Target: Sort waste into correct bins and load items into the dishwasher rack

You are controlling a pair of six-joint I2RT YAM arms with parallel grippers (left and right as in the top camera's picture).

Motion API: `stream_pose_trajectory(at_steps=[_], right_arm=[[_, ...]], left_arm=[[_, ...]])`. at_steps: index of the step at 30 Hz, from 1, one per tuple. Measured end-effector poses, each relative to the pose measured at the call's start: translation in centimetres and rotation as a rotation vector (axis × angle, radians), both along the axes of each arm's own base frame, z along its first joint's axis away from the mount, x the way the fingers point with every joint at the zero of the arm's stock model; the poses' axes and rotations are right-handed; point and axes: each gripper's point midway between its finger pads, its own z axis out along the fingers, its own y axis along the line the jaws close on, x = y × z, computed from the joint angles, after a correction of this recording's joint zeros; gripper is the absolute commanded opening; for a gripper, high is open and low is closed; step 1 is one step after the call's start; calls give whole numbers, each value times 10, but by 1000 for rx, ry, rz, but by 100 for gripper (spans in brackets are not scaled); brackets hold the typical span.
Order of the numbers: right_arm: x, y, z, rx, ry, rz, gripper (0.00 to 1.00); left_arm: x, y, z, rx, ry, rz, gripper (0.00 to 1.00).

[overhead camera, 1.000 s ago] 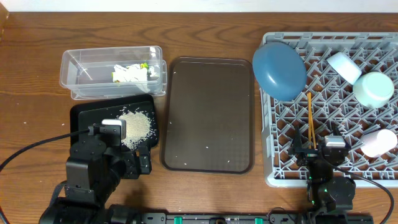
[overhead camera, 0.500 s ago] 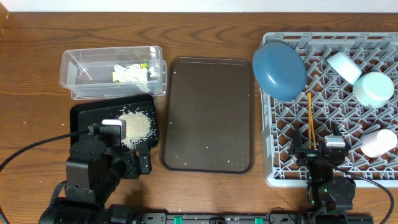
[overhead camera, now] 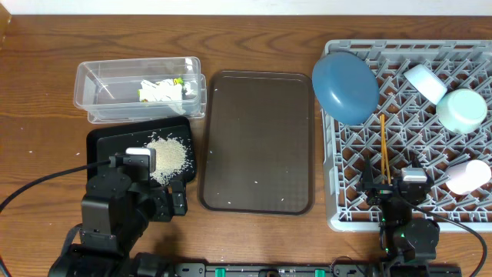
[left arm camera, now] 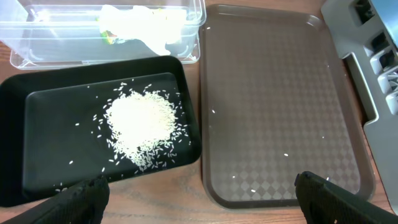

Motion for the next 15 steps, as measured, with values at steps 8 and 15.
stream_pose_trajectory(at_steps=[8,15], right_arm=[[0,0,0,0,-2,-2,99],[0,-1,0,0,-1,-4,99]], left_arm=[[-11,14,-16,-7,-66,67,98],[4,18,-44,-29,-264,93,98]])
